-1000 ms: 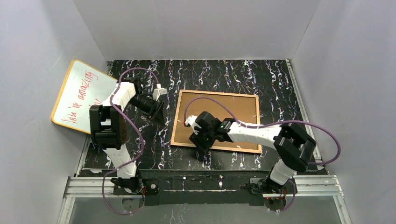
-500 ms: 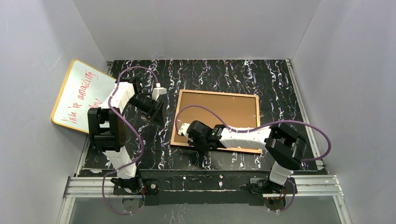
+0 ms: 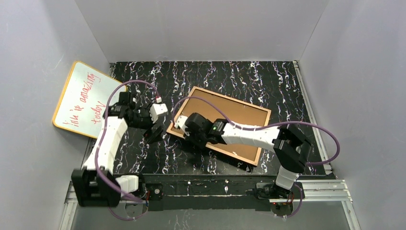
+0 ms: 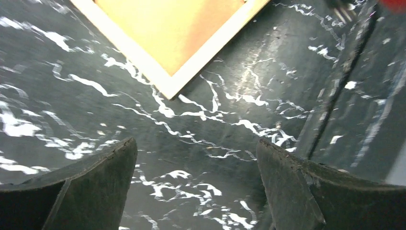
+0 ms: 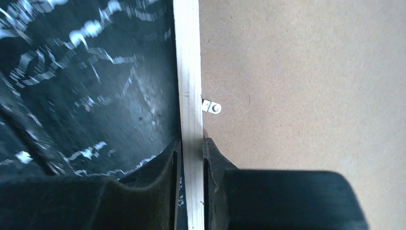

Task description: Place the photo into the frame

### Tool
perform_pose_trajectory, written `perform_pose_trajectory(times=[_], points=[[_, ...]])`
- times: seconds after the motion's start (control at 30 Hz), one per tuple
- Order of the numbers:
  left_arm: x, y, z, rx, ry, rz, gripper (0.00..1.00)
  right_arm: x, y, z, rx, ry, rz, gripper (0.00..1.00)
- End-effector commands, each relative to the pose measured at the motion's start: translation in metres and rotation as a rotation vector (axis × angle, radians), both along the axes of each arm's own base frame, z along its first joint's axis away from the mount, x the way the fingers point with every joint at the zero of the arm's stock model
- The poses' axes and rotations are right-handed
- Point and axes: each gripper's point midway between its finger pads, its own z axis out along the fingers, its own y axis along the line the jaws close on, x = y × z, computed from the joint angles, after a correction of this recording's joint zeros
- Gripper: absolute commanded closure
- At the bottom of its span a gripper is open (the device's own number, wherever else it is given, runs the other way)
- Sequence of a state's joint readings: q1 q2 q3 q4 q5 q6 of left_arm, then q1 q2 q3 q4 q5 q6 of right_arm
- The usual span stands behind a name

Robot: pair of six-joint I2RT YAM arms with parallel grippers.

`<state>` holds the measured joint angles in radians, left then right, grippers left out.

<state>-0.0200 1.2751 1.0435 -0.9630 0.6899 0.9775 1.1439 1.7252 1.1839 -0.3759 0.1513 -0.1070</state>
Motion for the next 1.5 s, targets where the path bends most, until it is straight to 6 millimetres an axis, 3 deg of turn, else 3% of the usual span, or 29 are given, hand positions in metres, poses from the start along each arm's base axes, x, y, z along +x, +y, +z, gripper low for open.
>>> perform_pose_trajectory(times=[0.0,0.17,0.27,0.43,0.5,0.63,0.73,0.87,0.93,1.03,1.13,1.17,1.27,1.37,1.47], points=[[0.011,0.003,0.022,0.053,-0.400,-0.177,0.07,0.028,0.047,0.087,0.278,-0.001,-0.031,0.96],[0.012,-0.005,0.050,0.070,-0.735,-0.301,0.07,0.031,0.062,0.121,0.406,0.153,-0.050,0.97],[0.008,-0.008,0.055,0.127,-0.910,-0.456,0.09,0.027,0.071,0.141,0.465,0.217,-0.032,0.97],[0.026,-0.020,0.084,0.136,-1.154,-0.550,0.12,0.024,0.079,0.166,0.500,0.294,-0.021,0.98],[0.030,-0.024,0.089,0.136,-1.194,-0.594,0.13,0.023,0.082,0.176,0.514,0.315,-0.020,0.98],[0.028,-0.026,0.078,0.179,-1.196,-0.725,0.15,0.021,0.085,0.188,0.535,0.351,-0.021,0.98],[0.025,-0.027,0.069,0.185,-1.160,-0.801,0.21,0.020,0.086,0.192,0.540,0.364,-0.021,0.99],[0.032,-0.031,0.073,0.191,-1.180,-0.841,0.28,0.018,0.088,0.198,0.552,0.384,-0.012,0.99],[0.036,-0.032,0.075,0.198,-1.182,-0.857,0.33,0.019,0.089,0.199,0.552,0.390,-0.011,0.99],[0.042,-0.035,0.077,0.193,-1.169,-0.856,0.52,0.019,0.089,0.201,0.542,0.393,-0.012,0.99],[0.044,-0.037,0.077,0.189,-1.161,-0.859,0.78,0.019,0.090,0.202,0.534,0.399,-0.011,0.99],[0.044,-0.038,0.075,0.190,-1.158,-0.865,0.81,0.019,0.089,0.202,0.531,0.402,-0.012,0.99],[0.042,-0.041,0.071,0.198,-1.166,-0.891,0.78,0.019,0.088,0.206,0.542,0.408,-0.011,0.99],[0.046,-0.047,0.075,0.185,-1.187,-0.861,0.58,0.018,0.087,0.210,0.551,0.411,-0.008,0.99],[0.048,-0.051,0.075,0.192,-1.205,-0.866,0.51,0.017,0.087,0.213,0.558,0.415,-0.004,0.99]])
